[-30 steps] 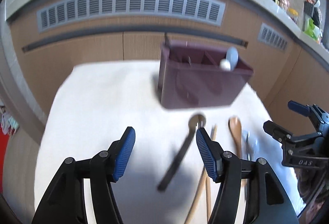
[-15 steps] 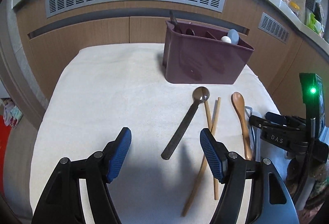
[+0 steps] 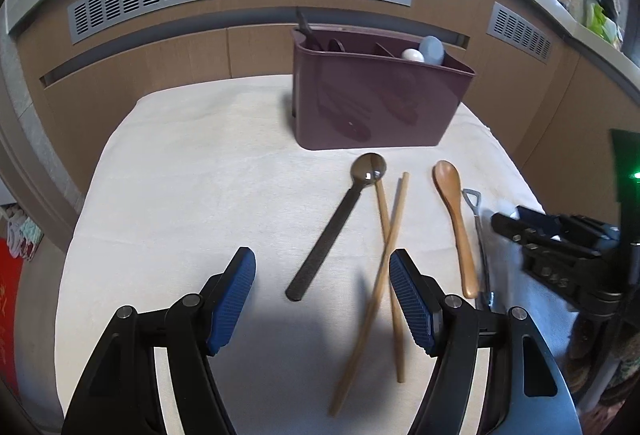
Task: Organize utensils
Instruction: 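Grasp the white plastic spoon with the right gripper while the left gripper approaches the chopsticks, then grasp a wooden chopstick with the left gripper while the right gripper lifts the white spoon, then carry the chopstick and white spoon over the caddy and open both grippers, then withdraw both grippers from the caddy back over the utensils, then grasp the wooden spoon with the right gripper while the left gripper grasps the dark long spoon, then lift the wooden spoon and dark spoon and carry both over the caddy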
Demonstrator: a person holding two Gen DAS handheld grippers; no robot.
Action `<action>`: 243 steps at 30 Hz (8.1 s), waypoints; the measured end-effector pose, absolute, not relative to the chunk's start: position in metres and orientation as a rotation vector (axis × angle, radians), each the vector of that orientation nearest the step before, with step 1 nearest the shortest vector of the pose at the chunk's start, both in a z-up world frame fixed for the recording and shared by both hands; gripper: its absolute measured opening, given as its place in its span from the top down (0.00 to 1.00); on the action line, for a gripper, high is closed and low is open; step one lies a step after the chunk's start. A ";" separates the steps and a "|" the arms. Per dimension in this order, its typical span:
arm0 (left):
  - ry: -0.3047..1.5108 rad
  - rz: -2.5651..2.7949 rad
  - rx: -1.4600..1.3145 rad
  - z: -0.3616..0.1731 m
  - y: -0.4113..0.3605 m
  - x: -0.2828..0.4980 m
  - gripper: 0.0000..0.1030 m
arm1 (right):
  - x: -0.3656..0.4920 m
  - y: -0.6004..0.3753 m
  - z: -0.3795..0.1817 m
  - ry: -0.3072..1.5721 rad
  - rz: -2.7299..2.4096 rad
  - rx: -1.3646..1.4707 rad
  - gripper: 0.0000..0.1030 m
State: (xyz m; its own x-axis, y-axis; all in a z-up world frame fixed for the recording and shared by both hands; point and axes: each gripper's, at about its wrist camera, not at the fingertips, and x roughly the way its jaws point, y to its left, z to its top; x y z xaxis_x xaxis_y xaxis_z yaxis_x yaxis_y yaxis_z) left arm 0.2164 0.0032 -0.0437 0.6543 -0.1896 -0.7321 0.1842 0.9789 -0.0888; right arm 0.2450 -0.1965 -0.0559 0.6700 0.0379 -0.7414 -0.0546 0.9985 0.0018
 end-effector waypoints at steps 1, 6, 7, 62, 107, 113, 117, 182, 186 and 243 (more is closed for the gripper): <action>0.835 -0.222 -0.004 -0.043 0.001 0.217 0.32 | 0.239 -0.199 -0.053 0.820 0.051 -0.019 0.71; 0.857 -0.343 0.002 -0.045 -0.015 0.228 0.34 | 0.219 -0.214 -0.043 0.764 0.052 -0.013 0.71; 0.860 -0.391 0.004 -0.047 -0.020 0.232 0.39 | 0.215 -0.216 -0.043 0.753 0.051 -0.014 0.71; 0.270 -0.345 -0.126 0.168 0.003 0.188 0.94 | 0.179 -0.181 0.150 0.112 -0.012 -0.252 0.71; 0.555 -0.319 -0.143 0.058 -0.007 0.392 0.73 | 0.386 -0.159 0.043 0.382 0.104 -0.249 0.42; 0.549 -0.288 -0.146 0.060 0.004 0.360 0.50 | 0.344 -0.174 0.052 0.396 0.096 -0.243 0.19; 0.577 -0.252 -0.149 0.054 0.013 0.337 0.48 | 0.317 -0.178 0.044 0.453 0.098 -0.242 0.10; 0.925 -0.306 0.061 -0.063 -0.024 0.218 0.25 | 0.209 -0.230 -0.032 0.762 0.118 0.042 0.74; 0.892 -0.428 0.048 -0.053 -0.031 0.243 0.25 | 0.202 -0.234 -0.034 0.752 0.126 0.040 0.74; 0.545 -0.344 -0.128 0.061 0.025 0.122 0.66 | 0.127 -0.190 0.020 0.599 0.196 -0.065 0.74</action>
State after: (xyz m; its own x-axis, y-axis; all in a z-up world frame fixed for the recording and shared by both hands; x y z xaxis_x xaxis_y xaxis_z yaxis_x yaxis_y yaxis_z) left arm 0.1225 0.0245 0.0606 0.7997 -0.3536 -0.4852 0.2864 0.9350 -0.2093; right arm 0.1266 -0.1898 0.0199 0.8076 0.1647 -0.5662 -0.2023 0.9793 -0.0038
